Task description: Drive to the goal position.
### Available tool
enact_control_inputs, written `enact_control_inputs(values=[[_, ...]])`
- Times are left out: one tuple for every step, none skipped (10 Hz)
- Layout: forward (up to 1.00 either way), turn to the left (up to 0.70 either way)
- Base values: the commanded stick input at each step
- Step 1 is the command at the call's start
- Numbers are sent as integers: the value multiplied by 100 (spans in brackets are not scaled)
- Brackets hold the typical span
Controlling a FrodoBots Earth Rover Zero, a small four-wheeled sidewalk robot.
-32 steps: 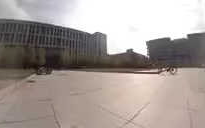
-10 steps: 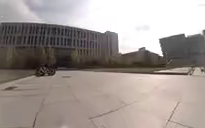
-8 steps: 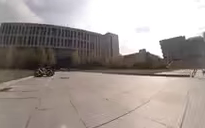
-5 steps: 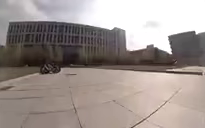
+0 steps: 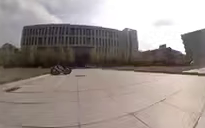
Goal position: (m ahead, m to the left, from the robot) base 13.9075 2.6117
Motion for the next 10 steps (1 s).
enact_control_inputs(values=[[100, 0], [100, 0], [100, 0], [100, 0], [100, 0], [100, 0], [100, 0], [100, 0], [100, 0], [100, 0]])
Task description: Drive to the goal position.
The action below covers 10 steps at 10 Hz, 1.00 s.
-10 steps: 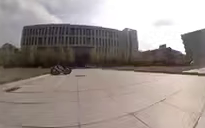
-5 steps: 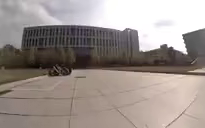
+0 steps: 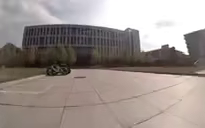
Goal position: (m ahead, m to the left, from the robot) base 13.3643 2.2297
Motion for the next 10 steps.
enact_control_inputs(values=[[100, 0], [100, 0], [100, 0], [100, 0], [100, 0], [100, 0], [100, 0], [100, 0], [100, 0], [100, 0]])
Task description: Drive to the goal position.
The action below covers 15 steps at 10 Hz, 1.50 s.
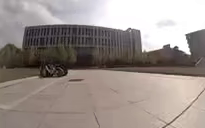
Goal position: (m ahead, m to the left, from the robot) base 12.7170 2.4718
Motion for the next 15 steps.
enact_control_inputs(values=[[100, 0], [100, 0], [100, 0], [100, 0], [100, 0], [100, 0], [100, 0], [100, 0], [100, 0], [100, 0], [100, 0], [100, 0], [100, 0], [100, 0], [100, 0]])
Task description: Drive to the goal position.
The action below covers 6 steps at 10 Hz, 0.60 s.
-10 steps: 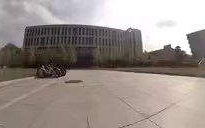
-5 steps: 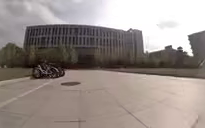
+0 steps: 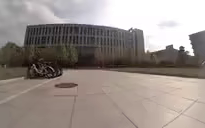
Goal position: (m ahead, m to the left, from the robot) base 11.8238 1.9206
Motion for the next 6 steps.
enact_control_inputs(values=[[100, 0], [100, 0], [100, 0], [100, 0], [100, 0], [100, 0]])
